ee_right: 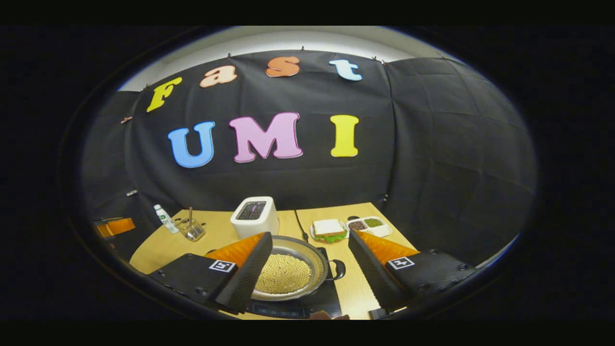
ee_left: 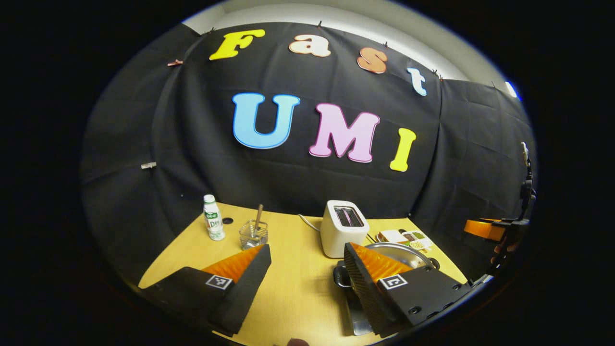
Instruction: First push the handle of the pot to place it horizontally, then grasp the pot with both hands and set it on the induction cooktop.
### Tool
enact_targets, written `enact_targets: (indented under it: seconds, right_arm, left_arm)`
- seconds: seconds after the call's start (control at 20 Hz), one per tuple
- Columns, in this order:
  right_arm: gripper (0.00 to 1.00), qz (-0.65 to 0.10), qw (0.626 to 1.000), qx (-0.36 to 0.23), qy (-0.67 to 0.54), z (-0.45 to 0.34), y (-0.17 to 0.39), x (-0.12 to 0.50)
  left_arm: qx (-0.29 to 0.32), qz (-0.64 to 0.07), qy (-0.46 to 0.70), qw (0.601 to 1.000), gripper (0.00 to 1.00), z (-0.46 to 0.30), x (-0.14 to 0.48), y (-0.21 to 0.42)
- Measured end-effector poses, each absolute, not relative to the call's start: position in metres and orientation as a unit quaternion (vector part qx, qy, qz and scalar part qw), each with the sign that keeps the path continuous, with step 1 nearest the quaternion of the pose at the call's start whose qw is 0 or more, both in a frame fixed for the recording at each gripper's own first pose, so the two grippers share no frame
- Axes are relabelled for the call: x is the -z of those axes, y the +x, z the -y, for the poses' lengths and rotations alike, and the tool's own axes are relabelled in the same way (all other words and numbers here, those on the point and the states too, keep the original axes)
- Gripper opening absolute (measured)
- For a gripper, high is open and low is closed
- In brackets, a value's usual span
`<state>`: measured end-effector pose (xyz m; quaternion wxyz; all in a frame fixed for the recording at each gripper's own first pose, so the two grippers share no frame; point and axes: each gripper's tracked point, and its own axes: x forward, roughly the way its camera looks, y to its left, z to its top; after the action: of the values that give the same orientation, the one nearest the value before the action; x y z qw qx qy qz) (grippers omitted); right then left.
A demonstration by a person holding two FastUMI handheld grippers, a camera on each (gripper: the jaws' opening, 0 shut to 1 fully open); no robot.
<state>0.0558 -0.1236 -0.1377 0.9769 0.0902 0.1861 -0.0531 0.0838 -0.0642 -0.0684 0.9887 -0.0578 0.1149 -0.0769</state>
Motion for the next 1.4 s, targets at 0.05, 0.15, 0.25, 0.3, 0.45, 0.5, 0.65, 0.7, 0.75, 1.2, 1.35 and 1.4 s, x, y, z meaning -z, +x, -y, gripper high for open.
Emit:
enact_targets:
  seconds: [0.05,0.15,0.25,0.3,0.45,0.5,0.65,0.7,0.75,1.2,1.35,1.4]
  right_arm:
    - [0.98,-0.176,0.979,0.056,0.088,0.122,0.054,0.130]
    - [0.98,-0.161,0.982,0.057,0.086,0.114,0.046,0.116]
    - [0.98,-0.143,0.985,0.058,0.077,0.105,0.040,0.100]
    - [0.98,-0.131,0.987,0.059,0.072,0.102,0.037,0.090]
    - [0.98,-0.084,0.993,0.062,0.062,0.089,0.025,0.057]
    - [0.98,-0.066,0.994,0.063,0.055,0.086,0.019,0.046]
    - [0.98,-0.017,0.997,0.072,0.028,0.077,0.003,0.021]
    - [0.98,-0.007,0.997,0.074,0.025,0.073,-0.001,0.015]
    - [0.98,0.001,0.997,0.076,0.023,0.069,-0.005,0.010]
    - [0.98,-0.003,0.998,0.065,0.022,0.056,-0.011,0.010]
    - [0.94,-0.007,0.998,0.064,0.024,0.055,-0.013,0.012]
    - [0.98,-0.008,0.998,0.063,0.026,0.054,-0.013,0.010]
  left_arm:
    - [0.071,-0.105,-0.050,0.991,0.95,0.056,0.061,0.079]
    - [0.059,-0.080,-0.031,0.995,0.95,0.040,0.045,0.070]
    - [0.056,-0.055,-0.018,0.997,0.95,0.033,0.029,0.060]
    - [0.055,-0.045,-0.013,0.997,0.95,0.030,0.022,0.055]
    - [0.053,-0.010,0.003,0.999,0.95,0.026,0.000,0.041]
    - [0.050,-0.001,0.003,0.999,0.95,0.025,-0.007,0.037]
    - [0.054,0.019,0.007,0.998,0.95,0.029,-0.016,0.025]
    - [0.054,0.019,0.006,0.998,0.95,0.030,-0.016,0.023]
    - [0.055,0.021,0.006,0.998,0.95,0.031,-0.017,0.020]
    - [0.052,0.028,0.010,0.998,0.95,0.028,-0.023,0.011]
    - [0.039,0.031,0.017,0.999,0.95,0.023,-0.025,0.012]
    - [0.036,0.032,0.019,0.999,0.95,0.022,-0.027,0.011]
